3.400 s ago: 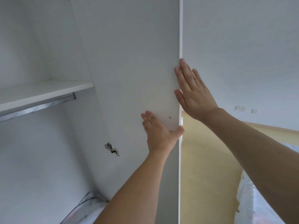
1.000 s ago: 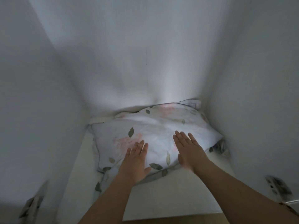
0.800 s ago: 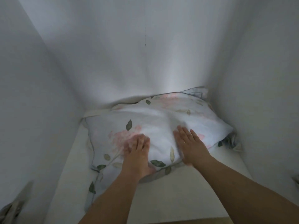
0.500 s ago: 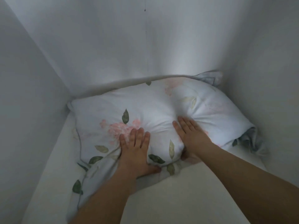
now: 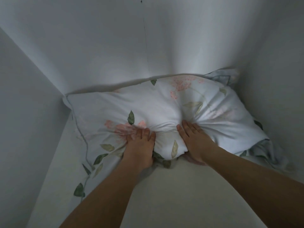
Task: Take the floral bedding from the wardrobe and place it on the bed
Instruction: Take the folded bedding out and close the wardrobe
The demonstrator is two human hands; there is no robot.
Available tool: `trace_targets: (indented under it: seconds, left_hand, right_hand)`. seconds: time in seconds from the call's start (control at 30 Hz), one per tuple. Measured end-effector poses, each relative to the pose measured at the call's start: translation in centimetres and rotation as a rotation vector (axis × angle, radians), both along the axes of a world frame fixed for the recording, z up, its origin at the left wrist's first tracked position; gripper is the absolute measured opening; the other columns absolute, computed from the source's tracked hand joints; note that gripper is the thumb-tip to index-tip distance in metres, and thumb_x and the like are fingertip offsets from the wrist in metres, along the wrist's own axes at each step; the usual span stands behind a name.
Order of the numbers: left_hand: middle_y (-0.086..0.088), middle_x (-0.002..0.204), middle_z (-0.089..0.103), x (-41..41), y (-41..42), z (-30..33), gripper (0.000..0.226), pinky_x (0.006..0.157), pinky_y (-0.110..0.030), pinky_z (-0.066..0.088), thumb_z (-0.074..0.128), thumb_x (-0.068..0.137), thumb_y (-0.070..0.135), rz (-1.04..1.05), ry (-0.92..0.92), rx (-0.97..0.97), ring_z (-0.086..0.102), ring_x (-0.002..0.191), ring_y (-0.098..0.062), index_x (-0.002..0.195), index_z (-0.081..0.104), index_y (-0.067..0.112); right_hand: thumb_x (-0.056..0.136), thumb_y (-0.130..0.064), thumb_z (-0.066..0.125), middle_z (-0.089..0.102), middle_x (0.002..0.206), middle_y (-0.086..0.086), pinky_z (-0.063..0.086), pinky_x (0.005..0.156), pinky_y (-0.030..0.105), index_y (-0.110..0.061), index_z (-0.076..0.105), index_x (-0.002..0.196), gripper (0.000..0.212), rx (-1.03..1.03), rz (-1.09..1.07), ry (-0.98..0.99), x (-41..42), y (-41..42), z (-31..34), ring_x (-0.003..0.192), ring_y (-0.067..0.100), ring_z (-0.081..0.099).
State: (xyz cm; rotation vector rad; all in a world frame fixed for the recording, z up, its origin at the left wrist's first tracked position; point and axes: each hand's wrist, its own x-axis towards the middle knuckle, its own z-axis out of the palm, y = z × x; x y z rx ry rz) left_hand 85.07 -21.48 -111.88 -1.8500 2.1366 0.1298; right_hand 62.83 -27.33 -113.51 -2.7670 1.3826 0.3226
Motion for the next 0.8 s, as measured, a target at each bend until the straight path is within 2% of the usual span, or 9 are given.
trace_targets:
  seconds: [0.1,0.13,0.2,0.27,0.37,0.43,0.53,0.67,0.8]
  left_hand:
    - [-0.014,0.160,0.011,-0.2,-0.2,0.1,0.084,0.111,-0.058,0.026,0.056,0.087,0.040,-0.008,-0.038,0.002,0.017,0.144,-0.037,0.154,0.011,0.015]
    - [-0.015,0.159,0.014,-0.4,-0.3,0.3,0.083,0.110,-0.056,0.028,0.057,0.087,0.038,-0.013,-0.045,-0.001,0.020,0.143,-0.037,0.153,0.014,0.014]
    - [-0.017,0.154,0.024,-1.0,-0.1,0.9,0.077,0.106,-0.049,0.034,0.058,0.087,0.033,-0.029,-0.069,-0.026,0.028,0.139,-0.037,0.151,0.021,0.011]
    - [-0.018,0.150,0.031,-1.6,0.4,1.3,0.065,0.102,-0.043,0.038,0.054,0.090,0.027,-0.051,-0.105,-0.034,0.036,0.133,-0.036,0.147,0.030,0.008]
    - [-0.020,0.152,0.031,-2.0,2.0,1.2,0.052,0.101,-0.041,0.040,0.044,0.095,0.021,-0.051,-0.124,0.001,0.042,0.130,-0.035,0.145,0.037,0.007]
    - [-0.016,0.143,0.046,-2.1,3.7,1.6,0.043,0.094,-0.040,0.045,0.043,0.095,0.016,-0.058,-0.100,0.017,0.054,0.119,-0.034,0.137,0.050,0.009]
    - [-0.011,0.120,0.065,-2.5,7.0,2.8,0.030,0.087,-0.037,0.050,0.044,0.094,0.009,-0.052,-0.053,0.060,0.064,0.106,-0.029,0.119,0.062,0.009]
    - [-0.012,0.116,0.067,-2.3,11.4,6.2,0.027,0.089,-0.035,0.050,0.050,0.094,0.018,0.016,0.062,0.196,0.064,0.104,-0.028,0.115,0.063,0.008]
    - [-0.010,0.122,0.062,-1.8,12.5,16.8,0.035,0.097,-0.033,0.044,0.056,0.093,0.029,0.156,0.200,0.215,0.059,0.112,-0.026,0.121,0.059,0.009]
  right_hand:
    - [0.054,-0.062,0.075,0.046,0.140,0.031,0.034,0.108,0.049,0.002,0.038,0.143,0.115,-0.012,-0.012,0.011,0.3,-0.3,-0.8,0.126,0.042,0.050]
    - [0.053,-0.060,0.076,0.048,0.138,0.031,0.037,0.106,0.050,0.002,0.040,0.141,0.114,-0.036,-0.004,0.007,0.4,-0.4,-0.9,0.124,0.042,0.053]
    - [0.071,-0.053,0.068,0.030,0.149,0.031,0.023,0.116,0.049,0.001,0.022,0.149,0.105,-0.064,-0.014,0.001,0.6,0.1,-0.8,0.136,0.042,0.037]
    - [0.091,-0.042,0.048,0.010,0.157,0.026,0.009,0.121,0.046,-0.001,0.002,0.152,0.087,-0.019,-0.068,0.106,1.2,1.2,0.2,0.145,0.037,0.018]
    - [0.099,-0.027,0.033,0.015,0.155,0.028,0.015,0.118,0.047,0.003,0.003,0.150,0.067,0.010,-0.095,0.226,2.2,3.4,1.6,0.142,0.038,0.024]
    - [0.099,-0.022,0.036,0.026,0.150,0.029,0.027,0.112,0.046,0.006,0.011,0.149,0.062,0.019,-0.105,0.280,2.6,5.0,2.6,0.135,0.038,0.034]
    - [0.097,-0.015,0.041,0.044,0.143,0.019,0.039,0.105,0.042,0.003,0.031,0.144,0.051,0.093,-0.046,0.340,2.5,8.4,4.5,0.129,0.033,0.045]
    - [0.092,-0.012,0.050,0.065,0.121,0.006,0.049,0.092,0.035,-0.014,0.064,0.117,0.029,0.158,0.040,0.326,1.4,12.8,9.9,0.109,0.026,0.063]
    - [0.089,-0.020,0.056,0.069,0.111,0.002,0.047,0.078,0.030,-0.018,0.067,0.108,0.022,0.122,0.021,0.263,1.6,14.2,22.5,0.102,0.025,0.067]
